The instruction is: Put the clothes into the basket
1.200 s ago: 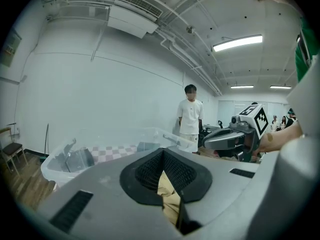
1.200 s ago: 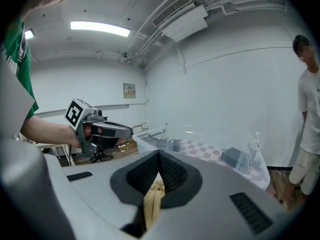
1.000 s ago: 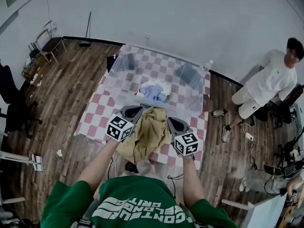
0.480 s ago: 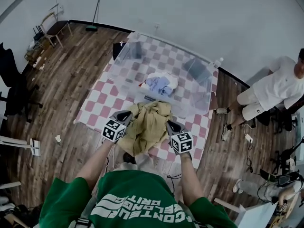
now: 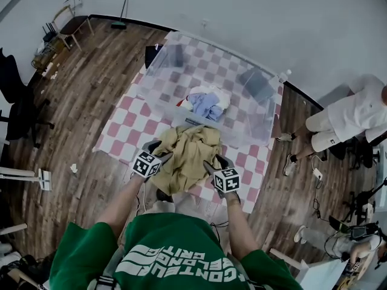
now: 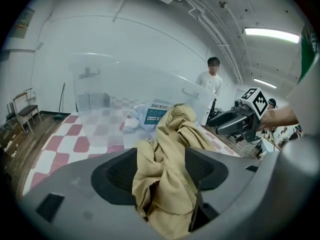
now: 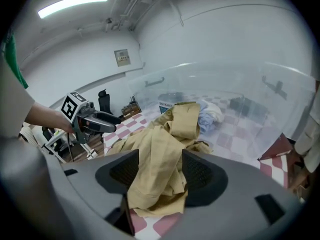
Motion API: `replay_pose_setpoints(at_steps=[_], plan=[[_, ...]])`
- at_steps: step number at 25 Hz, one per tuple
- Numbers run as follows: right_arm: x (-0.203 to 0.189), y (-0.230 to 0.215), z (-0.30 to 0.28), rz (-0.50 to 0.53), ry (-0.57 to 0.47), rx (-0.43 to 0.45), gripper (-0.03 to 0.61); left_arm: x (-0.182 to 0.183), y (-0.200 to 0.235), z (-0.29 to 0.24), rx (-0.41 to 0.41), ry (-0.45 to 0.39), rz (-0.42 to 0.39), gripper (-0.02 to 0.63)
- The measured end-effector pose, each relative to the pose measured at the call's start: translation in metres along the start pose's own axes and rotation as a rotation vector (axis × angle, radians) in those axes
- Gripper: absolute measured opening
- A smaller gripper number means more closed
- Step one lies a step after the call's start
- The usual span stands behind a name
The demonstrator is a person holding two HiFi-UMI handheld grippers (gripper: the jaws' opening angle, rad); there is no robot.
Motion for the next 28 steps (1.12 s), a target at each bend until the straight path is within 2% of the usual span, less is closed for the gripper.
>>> replay_pose_setpoints(at_steps=[3, 8, 12, 18, 28], plan=[[-0.012, -0.006, -0.009, -0.02, 0.033, 0.0, 0.297, -0.01, 0.002, -0.012, -0.014, 0.032, 0.0, 0.329], [-0.03, -0.019, -0.021, -0.08, 0.073, -0.022, 0.351, -0.022, 0.007, -0.032, -0.021, 0.092, 0.015, 0.379], [-0.044, -0.027, -0.033, -0.118, 0.112, -0.028, 0.37, -0.036, 0.013, -0.045, -0.023, 0.153, 0.032, 0.408], [-0.057, -0.037, -0.054, -0.162, 0.154, -0.016, 0.379, -0.052, 0.021, -0.061, -0.027, 0.212, 0.079, 0.422], [-0.075, -0.046, -0.082, -0.222, 0.2, 0.035, 0.379, -0.068, 0.022, -0.08, -0.056, 0.263, 0.123, 0.421]])
Point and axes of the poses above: the fingertips, and each gripper's own axes: z backward along the fingers, y to its left, x out of its top, the point moved 9 cm from there along z, backward along the fingers, and after that the axes turned 15 degrees about -y, right-handed, at the moved point
